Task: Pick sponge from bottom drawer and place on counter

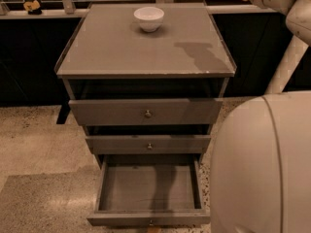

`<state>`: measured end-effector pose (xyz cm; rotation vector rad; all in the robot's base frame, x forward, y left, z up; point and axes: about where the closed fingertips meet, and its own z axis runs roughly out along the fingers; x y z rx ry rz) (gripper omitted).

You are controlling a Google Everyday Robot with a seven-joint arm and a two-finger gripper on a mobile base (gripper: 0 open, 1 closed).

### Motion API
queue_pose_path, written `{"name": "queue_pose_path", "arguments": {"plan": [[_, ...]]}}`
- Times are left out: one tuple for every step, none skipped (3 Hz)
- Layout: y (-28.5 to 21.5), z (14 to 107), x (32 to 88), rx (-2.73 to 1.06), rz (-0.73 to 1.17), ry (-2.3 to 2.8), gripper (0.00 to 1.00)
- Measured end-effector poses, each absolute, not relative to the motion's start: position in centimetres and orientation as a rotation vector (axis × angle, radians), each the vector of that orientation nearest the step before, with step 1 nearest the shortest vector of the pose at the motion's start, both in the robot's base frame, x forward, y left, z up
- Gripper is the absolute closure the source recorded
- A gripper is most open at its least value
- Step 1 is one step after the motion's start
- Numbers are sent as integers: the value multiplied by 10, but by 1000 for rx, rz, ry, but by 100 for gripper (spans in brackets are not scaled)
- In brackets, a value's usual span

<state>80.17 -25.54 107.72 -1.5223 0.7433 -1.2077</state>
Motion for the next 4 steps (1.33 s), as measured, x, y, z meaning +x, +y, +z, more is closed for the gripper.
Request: {"name": "queue_pose_path", "arguments": {"plan": [[-255, 1076, 803, -1543, -1196, 738, 100], [-270, 1061, 809, -1672, -1178, 709, 100], [-271, 1035, 810, -1812, -1054, 670, 100], [-240, 1047, 807, -1824, -980, 589, 100]]}}
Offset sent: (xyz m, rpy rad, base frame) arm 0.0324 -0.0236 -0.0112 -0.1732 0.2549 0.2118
